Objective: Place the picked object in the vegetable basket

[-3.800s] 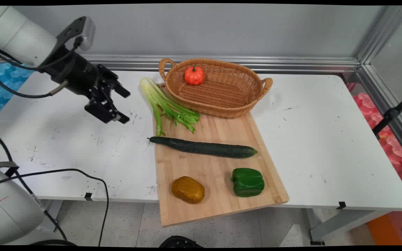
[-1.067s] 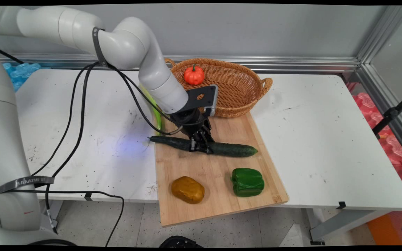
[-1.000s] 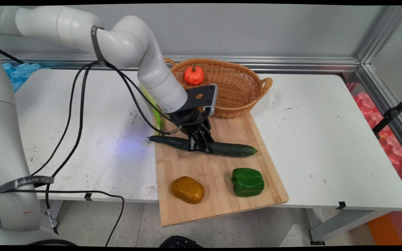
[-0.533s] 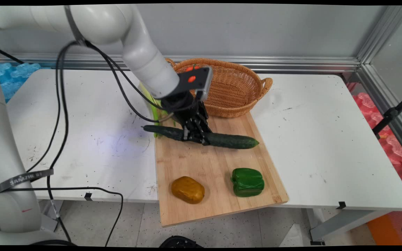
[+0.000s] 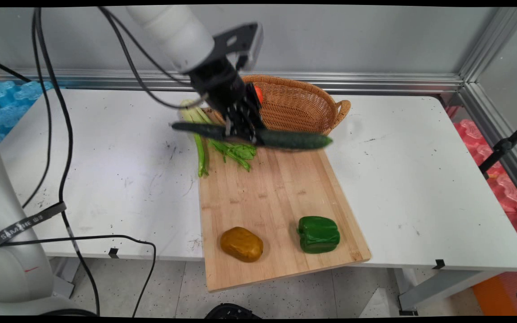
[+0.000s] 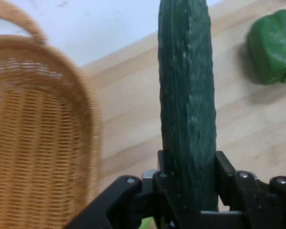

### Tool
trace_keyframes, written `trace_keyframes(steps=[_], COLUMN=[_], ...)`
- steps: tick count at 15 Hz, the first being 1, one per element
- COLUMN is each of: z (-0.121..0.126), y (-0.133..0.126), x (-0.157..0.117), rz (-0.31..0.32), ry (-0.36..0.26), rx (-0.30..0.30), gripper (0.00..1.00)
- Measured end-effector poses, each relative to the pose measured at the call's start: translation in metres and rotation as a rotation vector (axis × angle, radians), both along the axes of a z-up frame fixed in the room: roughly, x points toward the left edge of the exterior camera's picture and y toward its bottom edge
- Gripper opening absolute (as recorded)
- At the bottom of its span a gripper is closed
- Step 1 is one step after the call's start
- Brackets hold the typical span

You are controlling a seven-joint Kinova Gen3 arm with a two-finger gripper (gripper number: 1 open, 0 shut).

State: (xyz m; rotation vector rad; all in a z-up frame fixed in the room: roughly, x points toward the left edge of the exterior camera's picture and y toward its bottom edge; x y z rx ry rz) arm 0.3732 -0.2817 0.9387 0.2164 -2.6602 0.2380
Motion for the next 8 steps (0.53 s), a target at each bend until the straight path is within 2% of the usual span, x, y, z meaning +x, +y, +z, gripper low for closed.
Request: trace_keyframes(steps=[5,8], z=[0.030,0.037], y=[-0.037,-0.065], x=[0.028,0.042], rz=[0.028,0.046], ry=[-0.036,-0.056], rx=[-0.066,-0.098], gripper=[0.00,0.00])
